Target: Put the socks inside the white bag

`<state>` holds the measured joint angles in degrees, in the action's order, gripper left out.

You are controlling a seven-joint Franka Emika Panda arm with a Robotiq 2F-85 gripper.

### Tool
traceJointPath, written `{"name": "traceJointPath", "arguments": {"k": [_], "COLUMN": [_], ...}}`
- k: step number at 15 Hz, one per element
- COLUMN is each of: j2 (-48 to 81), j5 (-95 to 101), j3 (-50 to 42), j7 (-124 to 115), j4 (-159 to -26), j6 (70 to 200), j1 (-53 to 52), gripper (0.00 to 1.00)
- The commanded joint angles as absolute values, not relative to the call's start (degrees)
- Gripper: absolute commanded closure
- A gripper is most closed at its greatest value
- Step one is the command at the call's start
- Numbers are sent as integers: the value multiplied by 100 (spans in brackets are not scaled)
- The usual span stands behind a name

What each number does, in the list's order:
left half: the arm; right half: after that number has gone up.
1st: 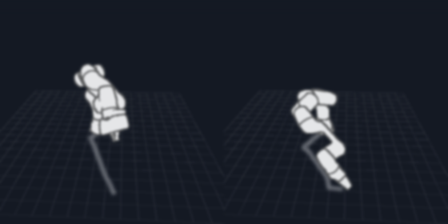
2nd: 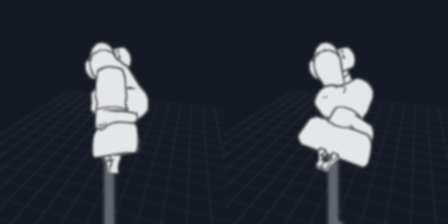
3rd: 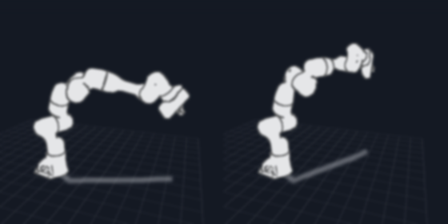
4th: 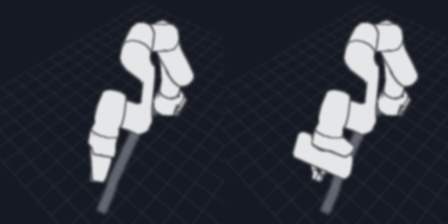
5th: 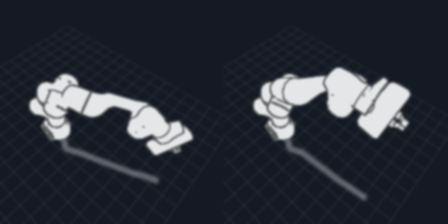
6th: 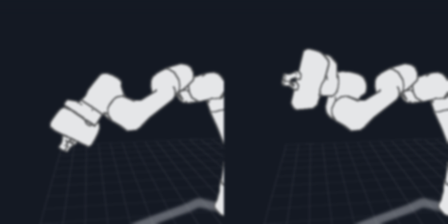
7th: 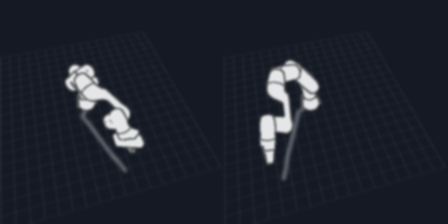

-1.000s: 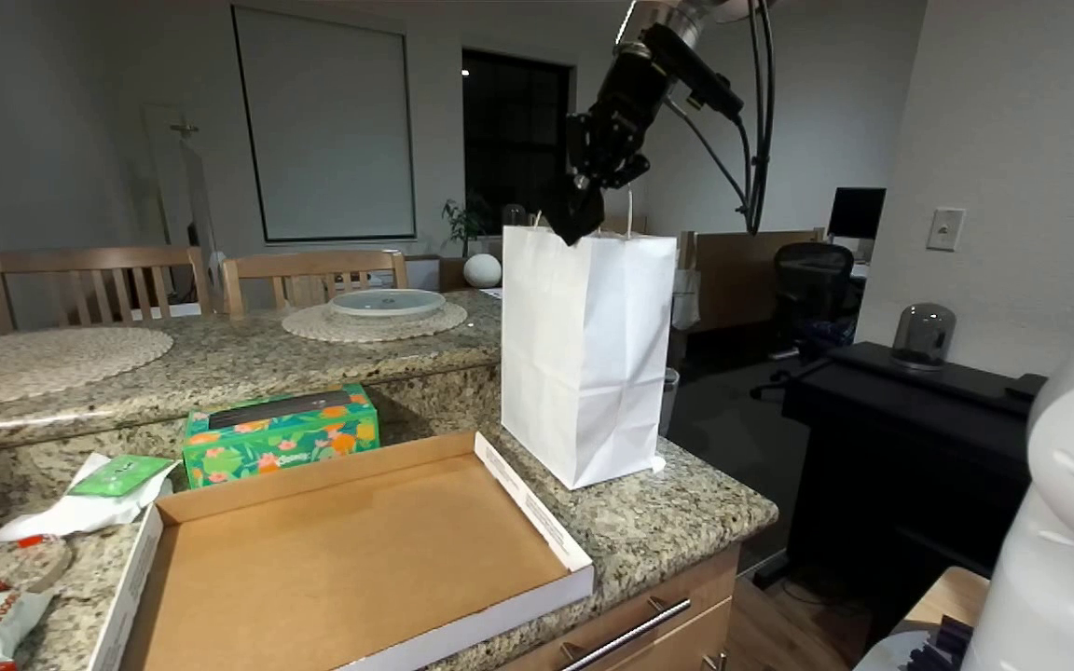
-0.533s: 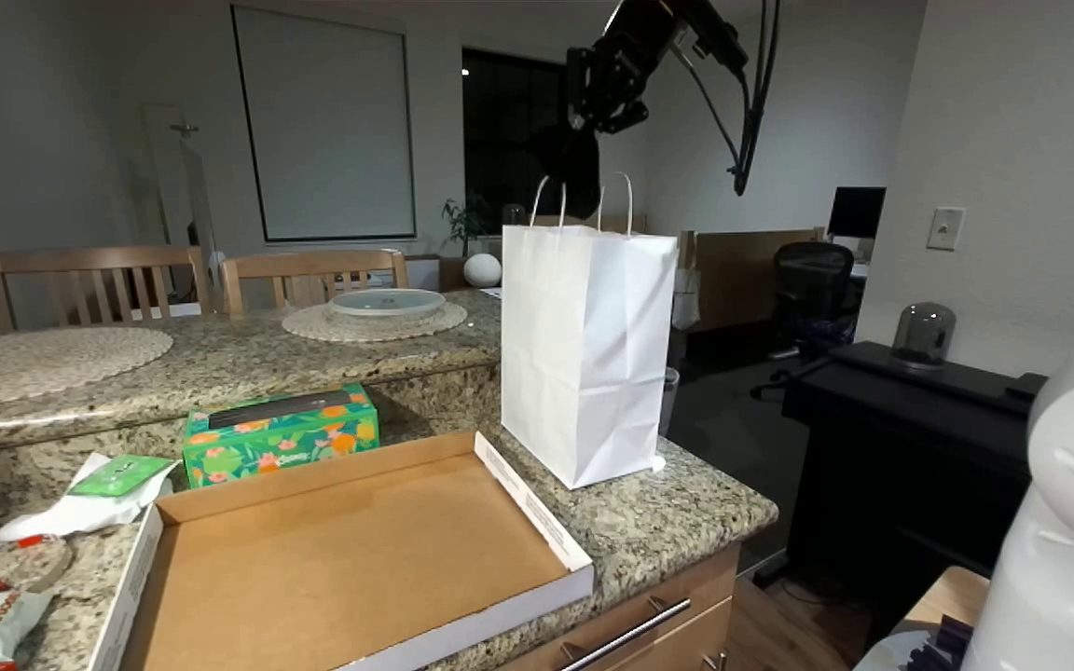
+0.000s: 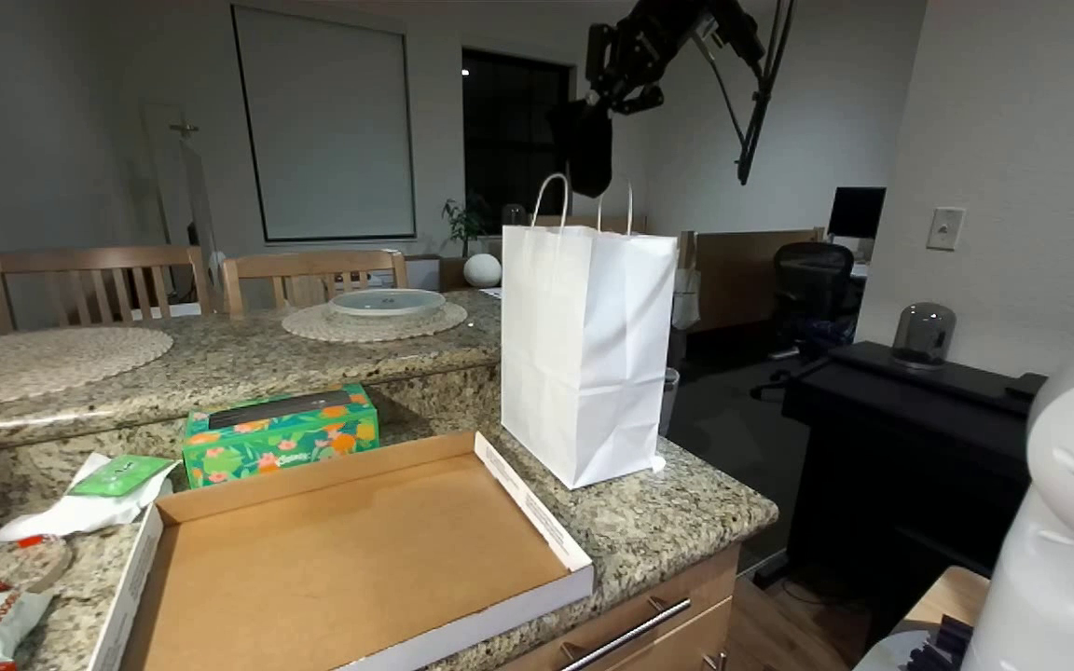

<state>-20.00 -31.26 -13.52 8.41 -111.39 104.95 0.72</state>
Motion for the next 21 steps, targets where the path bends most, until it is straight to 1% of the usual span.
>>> {"name": "traceJointPath", "arguments": {"k": [1, 6, 7, 8, 9, 10, 12, 15, 17, 19, 20, 21], "j2": [-1948, -1817, -1787, -1758, -1750, -1759, -1756, -1798, -1892, -2110, -2223, -2390], "j5": [-3494, -3493, -3455, -3441, -3478, -3472, -3420, -3300, -2948, -2354, -2102, -1845], "j3": [-1514, -1561, -1542, -1525, -1524, -1516, -1482, -1424, -1294, -1021, -874, -674], "j7": [1049, 973, 977, 965, 969, 977, 960, 933, 968, 927, 880, 803], "j4": [-11076, -11089, -11088, -11081, -11085, -11092, -11072, -10996, -10886, -10878, -10890, -10986], "j6": [10333, 10260, 10234, 10215, 10204, 10210, 10241, 10179, 10074, 9968, 9877, 9840], "j1": [215, 297, 307, 320, 322, 331, 341, 339, 321, 266, 231, 188], "gripper": [96, 96, 97, 88, 71, 68, 56, 35, 24, 9, 3, 1]}}
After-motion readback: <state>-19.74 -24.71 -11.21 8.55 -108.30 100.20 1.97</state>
